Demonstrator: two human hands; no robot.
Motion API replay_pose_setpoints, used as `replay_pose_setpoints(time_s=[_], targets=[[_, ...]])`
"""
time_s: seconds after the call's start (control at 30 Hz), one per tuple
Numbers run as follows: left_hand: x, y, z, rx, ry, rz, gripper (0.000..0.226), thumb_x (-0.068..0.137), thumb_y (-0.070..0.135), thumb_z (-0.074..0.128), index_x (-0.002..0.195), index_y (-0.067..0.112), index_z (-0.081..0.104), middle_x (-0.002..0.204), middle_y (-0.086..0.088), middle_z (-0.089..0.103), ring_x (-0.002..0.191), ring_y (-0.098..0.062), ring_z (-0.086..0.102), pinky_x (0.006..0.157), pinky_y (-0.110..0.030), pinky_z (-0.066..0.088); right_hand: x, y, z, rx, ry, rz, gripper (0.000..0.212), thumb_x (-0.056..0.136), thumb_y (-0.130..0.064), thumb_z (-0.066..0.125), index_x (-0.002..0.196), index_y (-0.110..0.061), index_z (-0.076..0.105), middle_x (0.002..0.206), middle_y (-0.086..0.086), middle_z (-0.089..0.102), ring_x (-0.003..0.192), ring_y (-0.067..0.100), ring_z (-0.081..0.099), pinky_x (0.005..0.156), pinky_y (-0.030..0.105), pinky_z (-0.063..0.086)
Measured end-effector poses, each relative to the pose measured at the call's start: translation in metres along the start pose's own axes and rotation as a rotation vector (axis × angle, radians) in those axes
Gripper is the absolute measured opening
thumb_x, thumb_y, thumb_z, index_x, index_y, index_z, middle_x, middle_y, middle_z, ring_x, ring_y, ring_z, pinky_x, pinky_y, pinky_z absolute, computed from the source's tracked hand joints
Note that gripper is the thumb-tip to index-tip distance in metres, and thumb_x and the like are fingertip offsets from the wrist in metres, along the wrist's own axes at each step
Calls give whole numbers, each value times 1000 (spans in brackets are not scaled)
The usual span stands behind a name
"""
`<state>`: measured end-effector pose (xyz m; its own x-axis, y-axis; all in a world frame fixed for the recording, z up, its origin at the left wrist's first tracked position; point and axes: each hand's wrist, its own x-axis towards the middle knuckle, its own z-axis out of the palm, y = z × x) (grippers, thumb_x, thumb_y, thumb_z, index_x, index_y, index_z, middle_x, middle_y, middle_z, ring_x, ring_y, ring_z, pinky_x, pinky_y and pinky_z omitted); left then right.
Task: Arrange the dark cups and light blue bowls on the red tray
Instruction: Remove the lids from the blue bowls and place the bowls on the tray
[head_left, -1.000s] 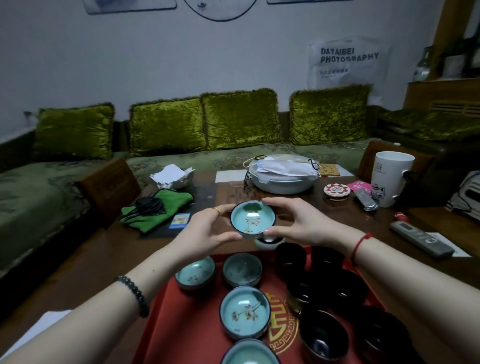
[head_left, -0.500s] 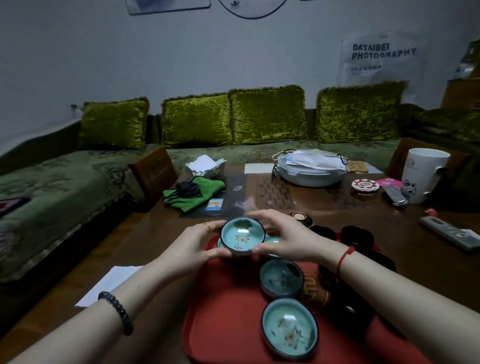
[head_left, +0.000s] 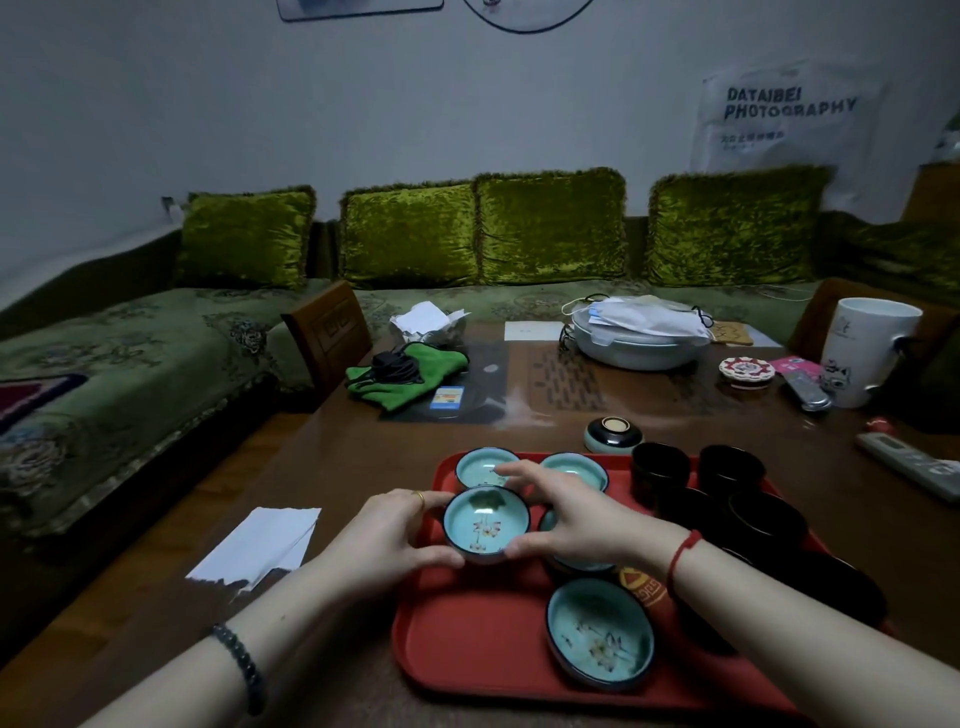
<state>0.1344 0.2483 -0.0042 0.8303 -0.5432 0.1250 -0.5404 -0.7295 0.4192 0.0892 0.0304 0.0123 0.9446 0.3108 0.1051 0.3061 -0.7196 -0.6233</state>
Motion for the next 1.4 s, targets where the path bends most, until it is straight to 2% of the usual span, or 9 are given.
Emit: replay_pose_setpoints(time_s=[0.17,0.27,0.43,0.6,0.77,0.97,1.13,1.27,1.4], targets=[[-3,-1,2,31,-37,10,73,69,53,67,133,29,41,126,-1,56,119,-14,45,100,-25,35,0,0,5,-30,-28,9,77,71,-29,75,135,-21,34,136,0,46,121,9,45,100,18,36],[-3,-2,3,29,-54,23,73,69,54,68,132,30,42,126,1,57,118,-13,46,101,-27,36,1,1,6,-59,-35,0,75,70,-30,75,134,-20,37,136,-2,47,118,6,47,92,7,34],[-3,-3,6,27,-73,41,72,67,57,67,130,31,44,126,4,57,117,-10,46,101,-27,37,0,3,9,-101,-49,9,75,70,-34,75,134,-22,38,134,-2,49,118,7,47,97,16,35],[-3,-5,6,75,-90,61,74,67,61,65,130,29,45,127,5,57,120,-10,46,104,-31,35,1,3,10,-110,-62,6,76,69,-34,76,134,-21,38,133,-1,50,119,8,47,98,15,34],[-2,-5,3,137,-121,63,79,67,63,63,133,26,42,132,5,54,125,-11,43,108,-31,30,2,2,8,-122,-75,0,77,69,-35,76,134,-22,37,136,-2,48,122,8,45,103,21,36],[9,3,-11,82,-73,68,79,63,66,60,130,27,44,127,5,57,121,-14,47,105,-30,33,4,2,-15,-136,-62,-18,73,72,-35,73,134,-23,37,137,-2,46,122,9,45,103,21,36],[34,15,-18,74,-6,118,69,72,57,62,130,25,44,133,2,54,124,-15,46,107,-36,34,3,9,-49,-168,31,-35,67,72,-36,72,130,-24,42,132,-4,52,110,3,48,92,12,35],[60,35,-18,63,16,156,61,78,52,60,130,24,44,132,2,54,124,-16,46,106,-35,35,3,26,-73,-169,66,14,63,75,-32,71,130,-22,43,130,2,54,115,10,51,101,24,40],[89,54,-13,40,9,179,58,81,49,57,132,24,42,131,0,55,123,-17,47,105,-39,36,7,50,-97,-235,111,70,61,75,-32,71,128,-21,45,131,1,54,112,5,49,89,12,35]])
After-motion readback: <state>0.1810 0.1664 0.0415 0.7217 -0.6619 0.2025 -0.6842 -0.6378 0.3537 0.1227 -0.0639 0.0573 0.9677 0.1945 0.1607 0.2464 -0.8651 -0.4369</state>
